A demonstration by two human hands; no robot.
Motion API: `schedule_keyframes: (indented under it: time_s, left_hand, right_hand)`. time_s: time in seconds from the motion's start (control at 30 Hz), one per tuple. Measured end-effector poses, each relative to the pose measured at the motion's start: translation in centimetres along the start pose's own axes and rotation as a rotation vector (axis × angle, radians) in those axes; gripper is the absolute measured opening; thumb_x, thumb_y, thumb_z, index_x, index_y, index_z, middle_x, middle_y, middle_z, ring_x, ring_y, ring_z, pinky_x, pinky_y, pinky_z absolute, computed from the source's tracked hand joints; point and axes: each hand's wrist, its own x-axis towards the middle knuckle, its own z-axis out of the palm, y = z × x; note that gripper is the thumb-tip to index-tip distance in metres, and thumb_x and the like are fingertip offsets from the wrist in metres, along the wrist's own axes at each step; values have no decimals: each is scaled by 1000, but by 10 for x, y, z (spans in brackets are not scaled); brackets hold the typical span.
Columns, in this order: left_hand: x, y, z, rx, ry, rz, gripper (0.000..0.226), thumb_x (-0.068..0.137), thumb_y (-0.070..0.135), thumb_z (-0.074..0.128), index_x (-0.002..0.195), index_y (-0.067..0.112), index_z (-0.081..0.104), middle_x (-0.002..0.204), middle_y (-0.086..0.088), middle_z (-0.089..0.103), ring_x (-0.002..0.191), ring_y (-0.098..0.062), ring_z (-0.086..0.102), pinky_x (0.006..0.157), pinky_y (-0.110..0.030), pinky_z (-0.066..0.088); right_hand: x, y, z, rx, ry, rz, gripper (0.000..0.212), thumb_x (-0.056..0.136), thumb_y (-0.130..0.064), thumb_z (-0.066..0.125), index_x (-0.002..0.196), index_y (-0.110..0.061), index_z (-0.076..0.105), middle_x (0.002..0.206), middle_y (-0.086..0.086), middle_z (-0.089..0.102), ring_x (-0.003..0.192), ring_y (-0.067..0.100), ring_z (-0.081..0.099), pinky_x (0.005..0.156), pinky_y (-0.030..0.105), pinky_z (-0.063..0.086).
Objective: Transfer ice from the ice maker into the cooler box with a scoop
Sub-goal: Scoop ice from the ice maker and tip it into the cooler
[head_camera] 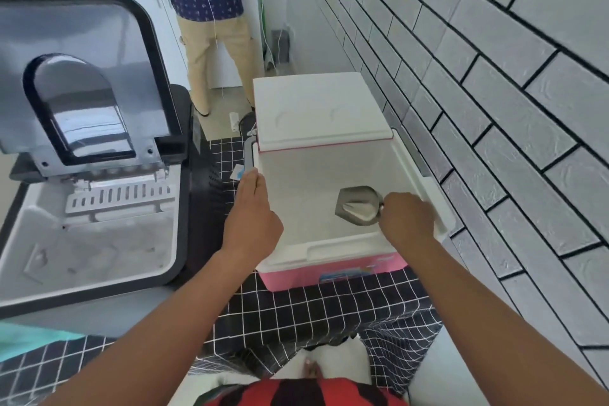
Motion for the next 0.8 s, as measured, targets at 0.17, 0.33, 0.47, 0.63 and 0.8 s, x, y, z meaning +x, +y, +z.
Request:
schedule_keyframes:
  time_s: [0.17,0.33,0.47,0.63,0.8]
  left_hand:
    - [6,-3,-19,-52,-27,16,39,88,9,51,126,3,49,133,-6,44,122,-21,44,101,-26,39]
    - [-8,-22,-77,-195,171,61,37,92,19,53,128,21,60,123,7,60,108,-8,56,97,-31,48]
    - [-30,-65,-126,-130,334,27,35,90,26,50,122,25,64,119,7,65,105,-13,61,94,-35,50]
    - [-56,-153,-171,9,302,-30,39,87,18,57,126,18,64,131,-4,60,116,-24,58,99,-37,45]
    - [-78,-225,-196,179,81,-84,57,83,5,64,138,10,52,155,-4,34,141,-27,33,112,-37,32]
  right_hand:
    - [-12,6,-11,203,101,-2,9,82,-13,57,77,-15,64,77,4,66,79,29,62,62,30,40]
    - [-26,-20,-50,555,137,-58,10,81,-27,65,75,-21,70,69,-3,67,67,22,61,60,35,51]
    - [-37,-67,-89,621,174,-217,18,80,-34,65,67,-22,64,57,-8,60,56,7,55,49,26,38]
    - [-53,-142,-130,494,172,-446,11,82,-31,64,74,-24,67,66,-9,63,64,11,56,55,25,43]
    - [-71,-223,-148,152,88,-639,11,82,-22,61,72,-26,63,69,-7,57,66,17,54,49,24,28]
